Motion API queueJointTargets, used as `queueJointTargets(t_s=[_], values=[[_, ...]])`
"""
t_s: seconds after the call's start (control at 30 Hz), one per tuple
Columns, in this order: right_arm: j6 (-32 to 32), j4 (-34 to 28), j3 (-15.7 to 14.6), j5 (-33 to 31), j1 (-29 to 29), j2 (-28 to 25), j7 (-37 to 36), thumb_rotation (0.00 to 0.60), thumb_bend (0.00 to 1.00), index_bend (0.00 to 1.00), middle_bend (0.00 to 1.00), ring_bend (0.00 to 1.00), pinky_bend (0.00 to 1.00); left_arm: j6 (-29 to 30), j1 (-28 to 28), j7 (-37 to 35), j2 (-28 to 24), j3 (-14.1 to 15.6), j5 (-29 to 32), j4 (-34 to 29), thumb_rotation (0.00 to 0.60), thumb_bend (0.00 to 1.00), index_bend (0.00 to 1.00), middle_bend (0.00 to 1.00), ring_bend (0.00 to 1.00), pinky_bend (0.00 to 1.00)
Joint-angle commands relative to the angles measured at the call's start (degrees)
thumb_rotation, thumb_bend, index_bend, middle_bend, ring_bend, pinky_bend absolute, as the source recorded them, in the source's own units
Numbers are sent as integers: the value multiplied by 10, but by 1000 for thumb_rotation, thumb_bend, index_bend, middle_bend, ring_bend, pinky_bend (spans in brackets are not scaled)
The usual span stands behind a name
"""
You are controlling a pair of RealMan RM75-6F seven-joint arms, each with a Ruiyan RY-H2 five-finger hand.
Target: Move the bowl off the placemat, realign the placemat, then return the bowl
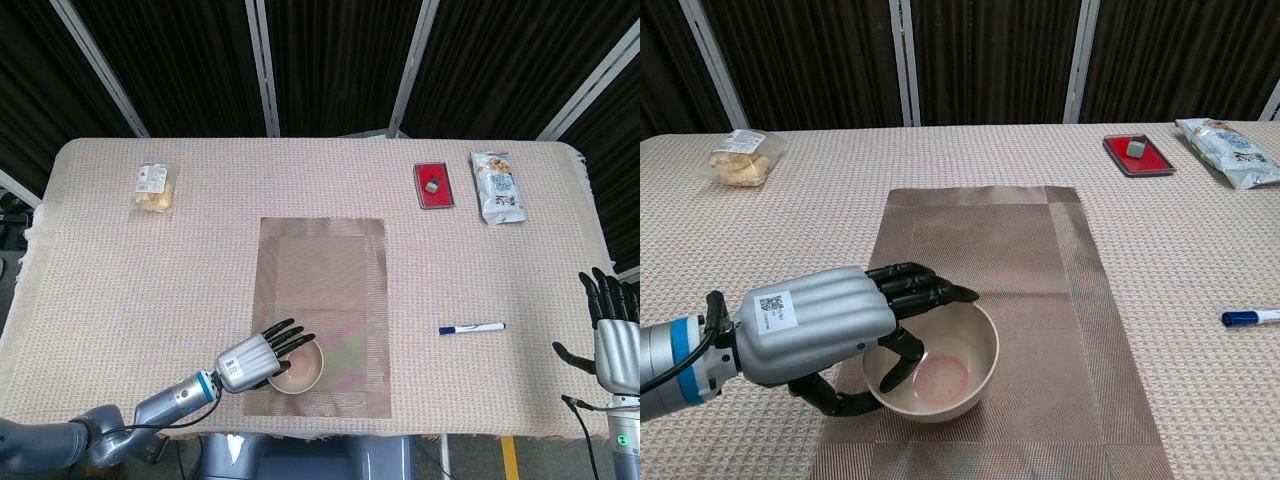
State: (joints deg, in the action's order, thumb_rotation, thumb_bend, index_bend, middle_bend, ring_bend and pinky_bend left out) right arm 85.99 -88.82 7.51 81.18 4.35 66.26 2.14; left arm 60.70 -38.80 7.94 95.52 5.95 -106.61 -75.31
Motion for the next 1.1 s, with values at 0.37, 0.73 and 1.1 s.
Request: queueJointTargets(t_s=[0.37,0.73,1.1], values=[[-2,-5,-3,6,2,0,0,600,0,0,0,0,0,32,4,5,-114,-62,75,-35,600,398,665,0,0,0],[-3,-16,-10,21,6,4,14,600,0,0,0,0,0,-41,58,-42,-236,-113,291,13,600,399,654,0,0,0],[-1,-17,-10,18,5,4,17,600,0,0,0,0,0,-94,64,-16,-195,-116,378,54,600,396,623,0,0,0]])
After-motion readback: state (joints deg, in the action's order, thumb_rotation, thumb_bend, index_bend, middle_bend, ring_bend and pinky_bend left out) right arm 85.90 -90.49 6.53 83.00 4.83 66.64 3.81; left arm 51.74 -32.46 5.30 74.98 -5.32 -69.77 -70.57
